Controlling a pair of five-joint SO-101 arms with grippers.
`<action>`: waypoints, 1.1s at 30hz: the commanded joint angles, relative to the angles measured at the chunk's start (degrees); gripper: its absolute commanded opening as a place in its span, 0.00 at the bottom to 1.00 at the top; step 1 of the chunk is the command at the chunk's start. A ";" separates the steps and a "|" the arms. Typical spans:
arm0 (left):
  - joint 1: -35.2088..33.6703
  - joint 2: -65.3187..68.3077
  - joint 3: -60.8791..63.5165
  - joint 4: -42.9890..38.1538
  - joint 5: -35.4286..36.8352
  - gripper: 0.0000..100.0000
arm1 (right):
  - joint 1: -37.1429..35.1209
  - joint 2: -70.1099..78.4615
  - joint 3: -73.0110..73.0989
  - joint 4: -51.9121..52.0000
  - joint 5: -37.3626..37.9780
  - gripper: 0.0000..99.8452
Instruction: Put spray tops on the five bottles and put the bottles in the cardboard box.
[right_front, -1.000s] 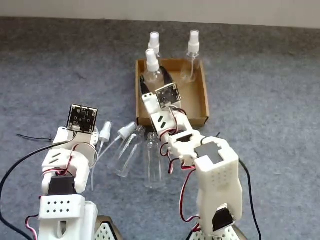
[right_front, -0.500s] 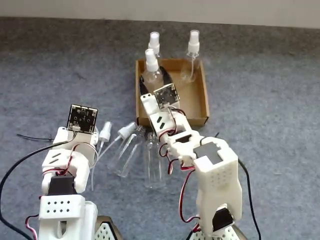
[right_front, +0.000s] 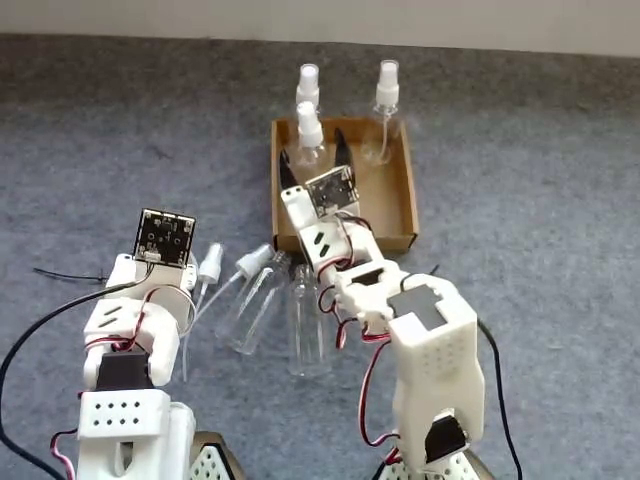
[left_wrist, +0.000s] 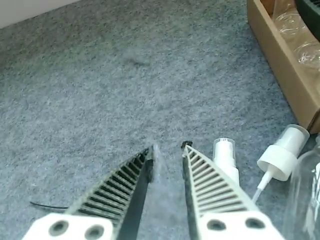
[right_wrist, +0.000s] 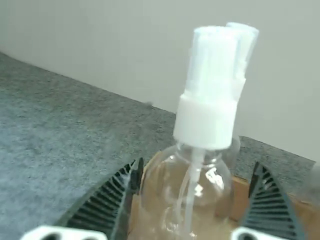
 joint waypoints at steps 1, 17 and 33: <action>-0.48 -0.40 -0.31 -1.14 0.44 0.10 | -0.48 -9.54 -2.59 7.25 0.88 0.28; -0.48 -0.40 -0.22 -1.14 0.44 0.10 | -9.36 -58.42 -1.54 88.57 0.88 0.28; -0.48 -0.40 -0.22 -0.97 0.44 0.10 | -14.46 -59.30 6.11 117.32 -20.13 0.28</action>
